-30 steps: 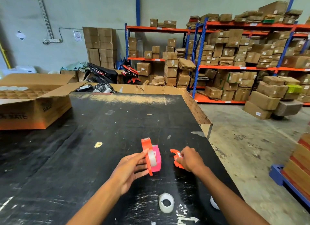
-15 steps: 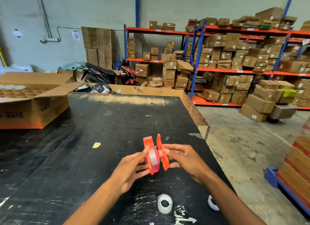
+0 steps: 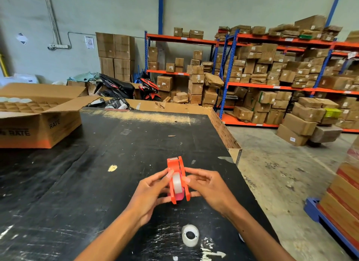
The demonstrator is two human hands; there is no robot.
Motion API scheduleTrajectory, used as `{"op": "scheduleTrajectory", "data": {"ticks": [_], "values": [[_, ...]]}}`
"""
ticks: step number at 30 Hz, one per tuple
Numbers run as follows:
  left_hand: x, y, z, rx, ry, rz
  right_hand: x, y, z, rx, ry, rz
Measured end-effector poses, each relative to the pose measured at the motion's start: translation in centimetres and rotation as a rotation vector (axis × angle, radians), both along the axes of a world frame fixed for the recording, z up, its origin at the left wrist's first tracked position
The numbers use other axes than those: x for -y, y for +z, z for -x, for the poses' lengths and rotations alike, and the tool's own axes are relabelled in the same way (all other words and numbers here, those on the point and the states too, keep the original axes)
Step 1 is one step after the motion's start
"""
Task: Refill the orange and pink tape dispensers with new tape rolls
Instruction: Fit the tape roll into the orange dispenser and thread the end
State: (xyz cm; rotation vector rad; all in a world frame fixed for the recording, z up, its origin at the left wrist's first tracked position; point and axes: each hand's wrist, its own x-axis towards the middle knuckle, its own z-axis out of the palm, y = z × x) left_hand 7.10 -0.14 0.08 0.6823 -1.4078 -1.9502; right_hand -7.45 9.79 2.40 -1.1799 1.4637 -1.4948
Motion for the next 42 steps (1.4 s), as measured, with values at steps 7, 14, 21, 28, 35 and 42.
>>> {"op": "scheduleTrajectory", "data": {"ticks": [7, 14, 21, 28, 35, 42], "values": [[-1.1, 0.2, -0.2, -0.100, 0.097, 0.123, 0.0, 0.4, -0.5, -0.006, -0.005, 0.002], [-0.8, 1.1, -0.5, -0.099, 0.076, 0.197, 0.1, 0.9, -1.5, 0.051, -0.018, 0.061], [-0.2, 2.0, -0.6, -0.104, 0.109, 0.267, 0.0, 2.9, -1.1, -0.041, -0.027, 0.070], [-0.1, 2.9, -0.1, -0.107, 0.141, 0.310, 0.3, 4.8, -1.2, -0.179, -0.039, 0.163], [0.0, 2.8, -0.2, -0.083, 0.158, 0.317, 0.5, 5.2, -1.3, -0.304, -0.085, 0.124], [0.1, 3.2, -0.3, -0.062, 0.168, 0.344, 0.8, 5.8, -1.6, -0.561, -0.069, 0.070]]}}
